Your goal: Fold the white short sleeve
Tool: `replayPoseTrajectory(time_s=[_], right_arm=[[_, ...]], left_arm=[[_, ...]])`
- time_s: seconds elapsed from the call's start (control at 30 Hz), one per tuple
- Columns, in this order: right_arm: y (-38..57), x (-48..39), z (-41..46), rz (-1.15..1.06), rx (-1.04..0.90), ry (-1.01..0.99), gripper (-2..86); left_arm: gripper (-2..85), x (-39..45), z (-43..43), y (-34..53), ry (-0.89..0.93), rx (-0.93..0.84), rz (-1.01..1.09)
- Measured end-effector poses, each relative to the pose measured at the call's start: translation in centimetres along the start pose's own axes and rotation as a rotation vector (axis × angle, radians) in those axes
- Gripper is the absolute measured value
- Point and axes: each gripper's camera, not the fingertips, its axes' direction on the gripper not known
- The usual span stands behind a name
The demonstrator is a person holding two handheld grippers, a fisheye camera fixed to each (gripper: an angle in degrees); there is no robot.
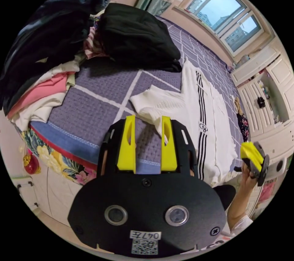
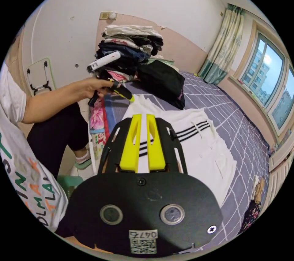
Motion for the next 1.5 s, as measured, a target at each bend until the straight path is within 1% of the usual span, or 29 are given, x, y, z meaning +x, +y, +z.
replayPoseTrajectory(time_s=[0.07, 0.13, 0.23, 0.33, 0.47, 0.57, 0.63, 0.7, 0.77, 0.8, 0.93, 1.07, 1.13, 1.23, 1.33, 1.43, 1.5], right_arm=[[-2.8, 1.9, 2.4, -0.022, -0.018, -0.019, 0.8], [-6.5, 4.0, 6.7, -0.05, -0.082, -0.08, 1.1], [-9.8, 5.7, 12.7, -0.061, -0.154, -0.184, 1.7], [-11.4, 6.4, 17.9, -0.085, -0.244, -0.264, 2.2], [-12.0, 6.0, 21.6, -0.179, -0.35, -0.307, 2.4], [-12.2, 5.8, 23.1, -0.23, -0.397, -0.319, 1.7], [-12.3, 5.8, 23.8, -0.254, -0.435, -0.384, 0.5], [-12.3, 6.2, 23.2, -0.267, -0.433, -0.38, 0.2], [-12.1, 7.3, 21.2, -0.266, -0.36, -0.337, 0.1], [-11.8, 8.6, 19.6, -0.242, -0.308, -0.351, 0.0], [-9.0, 14.3, 13.7, -0.131, -0.157, -0.491, 0.0], [-4.3, 17.6, 10.1, -0.114, -0.114, -0.537, 0.1], [-0.8, 19.4, 8.9, -0.086, -0.13, -0.543, 0.0], [2.9, 21.4, 8.6, -0.028, -0.156, -0.572, 0.1], [5.3, 22.7, 8.2, 0.007, -0.164, -0.551, 0.4], [6.5, 23.5, 7.0, 0.012, -0.139, -0.541, 2.2], [7.2, 24.1, 6.4, 0.032, -0.159, -0.503, 3.7]], left_arm=[[10.7, -0.5, 0.6, -0.4, 0.007, 0.032, -0.051], [9.6, -0.8, 0.9, -0.8, -0.008, 0.045, -0.078], [7.6, -1.2, 1.7, -1.4, -0.063, 0.053, -0.094], [4.5, -1.7, 2.5, -1.2, -0.067, 0.055, -0.099], [0.7, -2.1, 1.9, -0.3, -0.03, 0.077, -0.071], [0.0, -1.9, 2.1, 0.1, -0.028, 0.076, -0.047], [-0.2, -1.5, 2.3, 0.3, -0.026, 0.078, -0.032], [-0.3, -0.9, 2.2, 0.6, -0.014, 0.085, -0.022], [-0.4, 0.4, 1.7, 1.5, 0.033, 0.108, 0.009], [-0.4, 0.9, 1.4, 1.7, 0.044, 0.117, 0.027], [-0.4, 6.2, -0.2, 4.2, 0.103, 0.173, 0.228], [-0.4, 12.6, 1.2, 6.3, 0.118, 0.159, 0.412], [-0.3, 14.9, 2.8, 7.1, 0.124, 0.124, 0.453], [-0.3, 17.8, 5.7, 7.9, 0.17, 0.09, 0.461], [0.0, 20.1, 8.8, 8.4, 0.229, 0.061, 0.438], [1.0, 22.3, 11.8, 8.7, 0.202, -0.013, 0.414], [3.1, 23.4, 12.9, 9.1, 0.185, -0.06, 0.412]])
